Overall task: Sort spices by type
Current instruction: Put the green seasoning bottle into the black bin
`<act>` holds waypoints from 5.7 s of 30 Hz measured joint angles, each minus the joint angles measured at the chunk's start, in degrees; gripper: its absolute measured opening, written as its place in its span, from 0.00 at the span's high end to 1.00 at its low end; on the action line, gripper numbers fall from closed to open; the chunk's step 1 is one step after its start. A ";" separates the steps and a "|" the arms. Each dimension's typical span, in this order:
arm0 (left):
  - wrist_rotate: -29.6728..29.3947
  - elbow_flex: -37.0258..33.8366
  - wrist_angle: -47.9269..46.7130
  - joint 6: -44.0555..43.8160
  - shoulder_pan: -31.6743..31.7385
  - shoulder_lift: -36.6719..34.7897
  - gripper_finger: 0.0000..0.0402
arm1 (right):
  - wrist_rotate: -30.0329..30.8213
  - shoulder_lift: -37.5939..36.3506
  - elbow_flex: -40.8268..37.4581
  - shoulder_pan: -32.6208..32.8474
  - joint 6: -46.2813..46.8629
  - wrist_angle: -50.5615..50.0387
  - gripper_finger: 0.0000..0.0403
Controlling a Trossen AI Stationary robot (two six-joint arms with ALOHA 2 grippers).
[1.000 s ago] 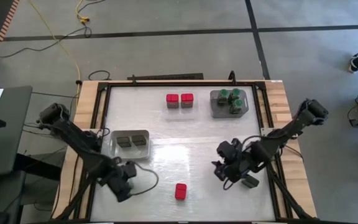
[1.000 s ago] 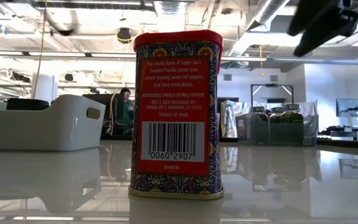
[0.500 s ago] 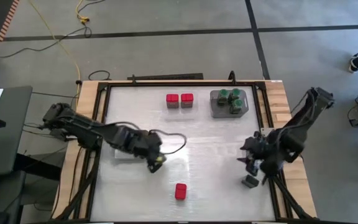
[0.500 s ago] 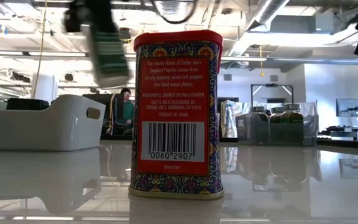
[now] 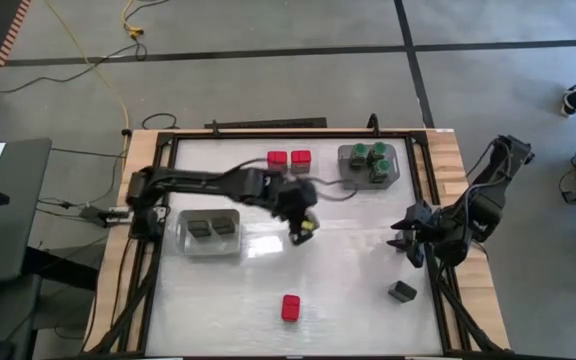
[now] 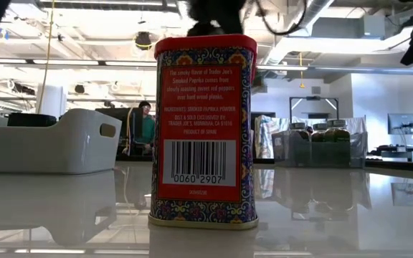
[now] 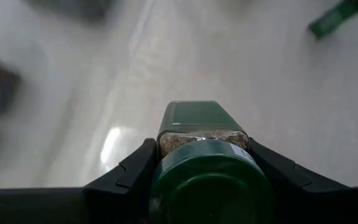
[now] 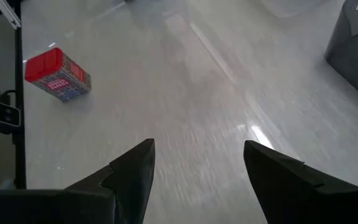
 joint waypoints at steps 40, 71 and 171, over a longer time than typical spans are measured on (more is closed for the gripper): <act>12.22 26.15 -6.29 30.68 7.75 15.59 0.51 | -10.20 14.84 0.07 -40.06 -60.26 41.43 0.32; 8.01 26.15 -3.40 29.83 3.27 15.64 0.51 | -21.38 18.44 0.07 -40.41 -58.93 39.38 0.45; 10.70 -32.69 74.64 15.09 5.48 -14.85 0.51 | -29.42 18.59 11.67 -45.76 -63.23 50.09 0.32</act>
